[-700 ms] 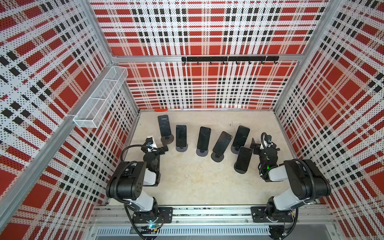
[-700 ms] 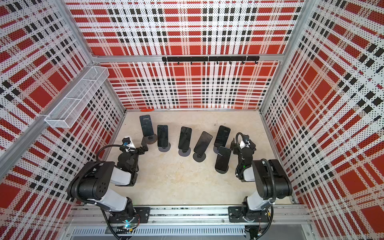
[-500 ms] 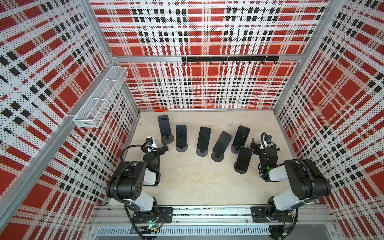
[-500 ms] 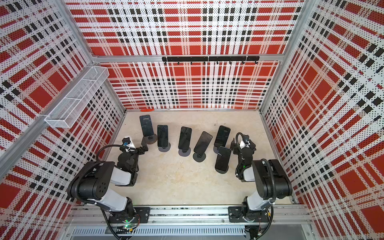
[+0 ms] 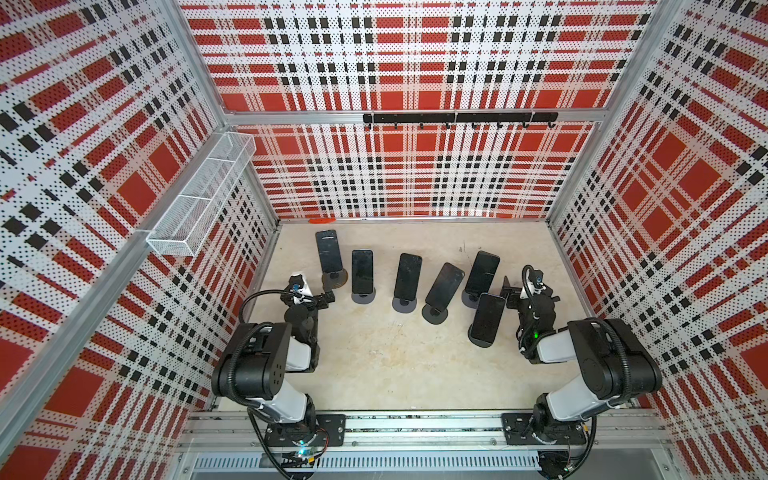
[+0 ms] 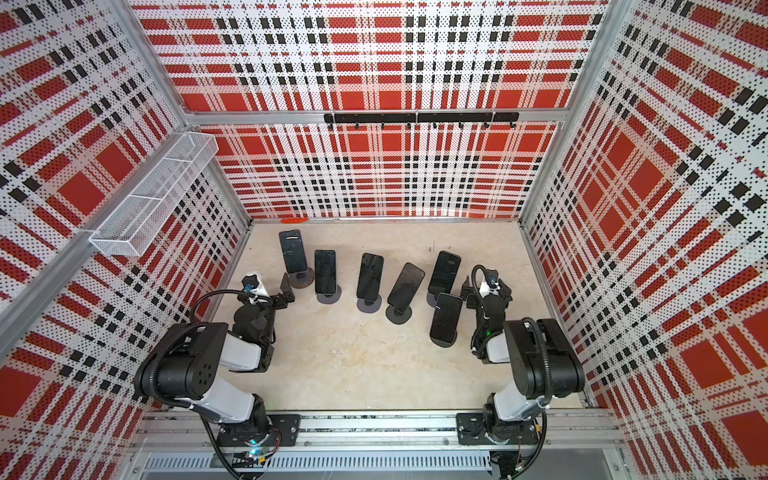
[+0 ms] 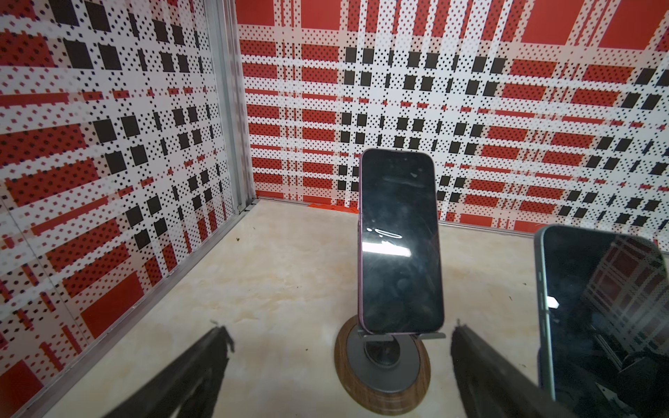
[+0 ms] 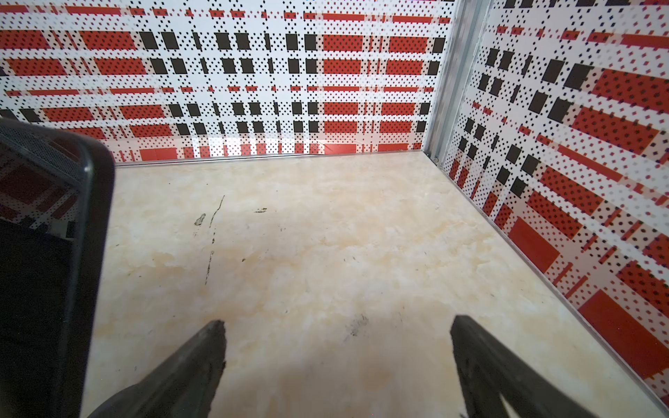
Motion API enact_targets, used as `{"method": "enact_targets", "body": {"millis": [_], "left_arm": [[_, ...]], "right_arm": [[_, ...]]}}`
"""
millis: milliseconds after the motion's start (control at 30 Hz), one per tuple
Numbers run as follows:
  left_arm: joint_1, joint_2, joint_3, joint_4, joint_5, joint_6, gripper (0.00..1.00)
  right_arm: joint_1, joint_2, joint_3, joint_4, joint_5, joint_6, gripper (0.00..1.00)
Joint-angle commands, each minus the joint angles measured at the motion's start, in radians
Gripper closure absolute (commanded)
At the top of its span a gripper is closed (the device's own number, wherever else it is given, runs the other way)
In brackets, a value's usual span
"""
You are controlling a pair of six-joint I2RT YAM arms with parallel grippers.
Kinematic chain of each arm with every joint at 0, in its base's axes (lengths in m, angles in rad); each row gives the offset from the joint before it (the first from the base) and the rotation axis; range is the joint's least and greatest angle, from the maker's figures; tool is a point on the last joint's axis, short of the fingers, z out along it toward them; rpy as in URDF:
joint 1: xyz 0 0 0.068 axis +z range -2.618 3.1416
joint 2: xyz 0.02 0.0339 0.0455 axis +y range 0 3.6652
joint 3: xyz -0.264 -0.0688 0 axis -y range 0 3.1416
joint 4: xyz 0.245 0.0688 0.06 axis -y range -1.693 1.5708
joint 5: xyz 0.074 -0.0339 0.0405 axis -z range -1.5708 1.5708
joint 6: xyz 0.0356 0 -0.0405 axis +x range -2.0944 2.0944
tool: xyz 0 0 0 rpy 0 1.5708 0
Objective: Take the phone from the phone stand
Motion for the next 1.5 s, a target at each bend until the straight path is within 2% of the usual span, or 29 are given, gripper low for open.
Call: {"method": "enact_targets", "body": {"millis": [0, 200, 300, 367, 467, 533, 667, 767, 867, 900, 967, 1033, 1133, 1200, 1267, 1333, 1367, 1467], "left_arm": [[0.006, -0.008, 0.005, 0.002, 0.015, -0.005, 0.02], [0.015, -0.01, -0.004, 0.018, 0.02, -0.014, 0.02], [0.026, -0.012, -0.027, 0.06, 0.034, -0.027, 0.02], [0.044, -0.014, -0.082, 0.165, 0.072, -0.036, 0.02], [0.045, -0.013, -0.196, 0.381, 0.024, -0.053, 0.02], [0.054, -0.032, -0.231, 0.442, 0.01, -0.07, 0.02], [0.056, -0.134, -0.246, 0.363, 0.017, -0.068, 0.02], [0.056, -0.252, -0.247, 0.252, -0.013, -0.086, 0.02], [0.053, -0.404, -0.227, 0.058, -0.055, -0.141, 0.02], [0.05, -0.457, -0.211, -0.033, -0.073, -0.165, 0.02], [0.037, -0.539, -0.186, -0.159, -0.102, -0.176, 0.02], [0.006, -0.588, -0.181, -0.196, -0.128, -0.179, 0.02], [-0.063, -0.649, -0.168, -0.266, -0.166, -0.181, 0.02], [-0.126, -0.693, -0.134, -0.376, -0.222, -0.166, 0.02], [-0.19, -0.733, -0.094, -0.485, -0.266, -0.153, 0.02], [-0.256, -0.77, -0.07, -0.561, -0.307, -0.144, 0.02], [-0.332, -0.79, -0.07, -0.58, -0.344, -0.144, 0.02], [-0.471, -0.832, -0.066, -0.623, -0.436, -0.143, 0.02]], "right_arm": [[-0.003, -0.005, 0.008, 0.016, 0.004, -0.004, 0.0], [-0.004, -0.008, -0.012, 0.048, 0.043, 0.013, 0.0], [-0.004, -0.028, -0.067, 0.126, 0.14, 0.052, 0.0], [-0.003, -0.019, -0.112, 0.232, 0.138, 0.049, 0.0], [-0.003, 0.007, -0.174, 0.38, 0.128, 0.043, 0.0], [-0.004, 0.008, -0.177, 0.388, 0.127, 0.041, 0.0], [-0.003, -0.021, -0.167, 0.333, 0.116, 0.041, 0.0], [-0.002, -0.012, -0.184, 0.379, 0.113, 0.032, 0.0], [0.001, -0.03, -0.201, 0.402, 0.121, 0.029, 0.0], [0.008, -0.068, -0.203, 0.378, 0.18, 0.041, 0.0], [0.009, -0.191, -0.196, 0.239, 0.286, 0.09, 0.0], [0.01, -0.329, -0.163, 0.046, 0.371, 0.134, 0.0], [0.007, -0.538, -0.008, -0.495, 0.398, 0.246, 0.0], [0.0, -0.605, 0.131, -0.818, 0.302, 0.284, 0.0], [-0.001, -0.634, 0.19, -0.937, 0.217, 0.307, 0.0], [-0.001, -0.661, 0.231, -1.043, 0.218, 0.406, 0.0], [0.0, -0.674, 0.262, -1.118, 0.175, 0.426, 0.0], [-0.001, -0.7, 0.322, -1.26, -0.015, 0.428, 0.0]]}}
